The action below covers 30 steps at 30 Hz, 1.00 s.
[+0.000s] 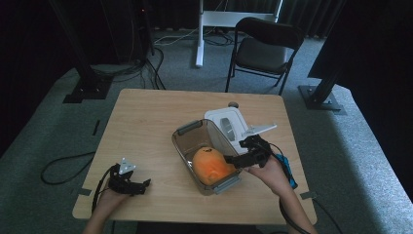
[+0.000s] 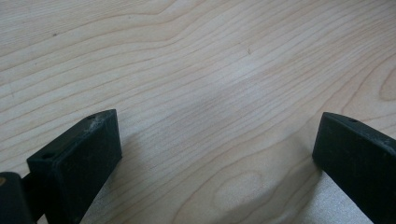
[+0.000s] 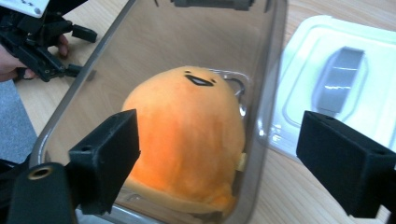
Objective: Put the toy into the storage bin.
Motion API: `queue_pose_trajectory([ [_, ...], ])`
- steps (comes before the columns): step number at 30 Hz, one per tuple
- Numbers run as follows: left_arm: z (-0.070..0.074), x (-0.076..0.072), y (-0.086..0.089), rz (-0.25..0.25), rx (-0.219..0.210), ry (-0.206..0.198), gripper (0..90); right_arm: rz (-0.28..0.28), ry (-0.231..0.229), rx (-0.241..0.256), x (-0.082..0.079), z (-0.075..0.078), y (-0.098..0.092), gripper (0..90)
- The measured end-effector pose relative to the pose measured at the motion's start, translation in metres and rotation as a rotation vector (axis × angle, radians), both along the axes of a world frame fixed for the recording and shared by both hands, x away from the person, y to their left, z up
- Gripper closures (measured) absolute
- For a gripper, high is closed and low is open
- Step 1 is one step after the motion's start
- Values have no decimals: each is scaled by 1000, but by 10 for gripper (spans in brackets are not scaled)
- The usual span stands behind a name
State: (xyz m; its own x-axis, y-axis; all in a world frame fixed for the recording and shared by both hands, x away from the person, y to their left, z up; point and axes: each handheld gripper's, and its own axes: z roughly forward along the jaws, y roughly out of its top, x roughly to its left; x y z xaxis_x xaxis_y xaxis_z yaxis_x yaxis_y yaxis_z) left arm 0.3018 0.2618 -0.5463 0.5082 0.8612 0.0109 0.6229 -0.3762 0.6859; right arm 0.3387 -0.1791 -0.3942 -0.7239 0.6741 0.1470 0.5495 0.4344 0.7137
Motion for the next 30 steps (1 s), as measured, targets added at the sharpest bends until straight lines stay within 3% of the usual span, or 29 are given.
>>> queue_pose_trajectory([
  [14, 0, 0, 0, 1, 0, -3, 16, -111, -12, 2, 2, -3, -36, 136],
  [30, 0, 0, 0, 1, 0, -1, 16, -259, 15, -6, 2, -28, -80, 138],
])
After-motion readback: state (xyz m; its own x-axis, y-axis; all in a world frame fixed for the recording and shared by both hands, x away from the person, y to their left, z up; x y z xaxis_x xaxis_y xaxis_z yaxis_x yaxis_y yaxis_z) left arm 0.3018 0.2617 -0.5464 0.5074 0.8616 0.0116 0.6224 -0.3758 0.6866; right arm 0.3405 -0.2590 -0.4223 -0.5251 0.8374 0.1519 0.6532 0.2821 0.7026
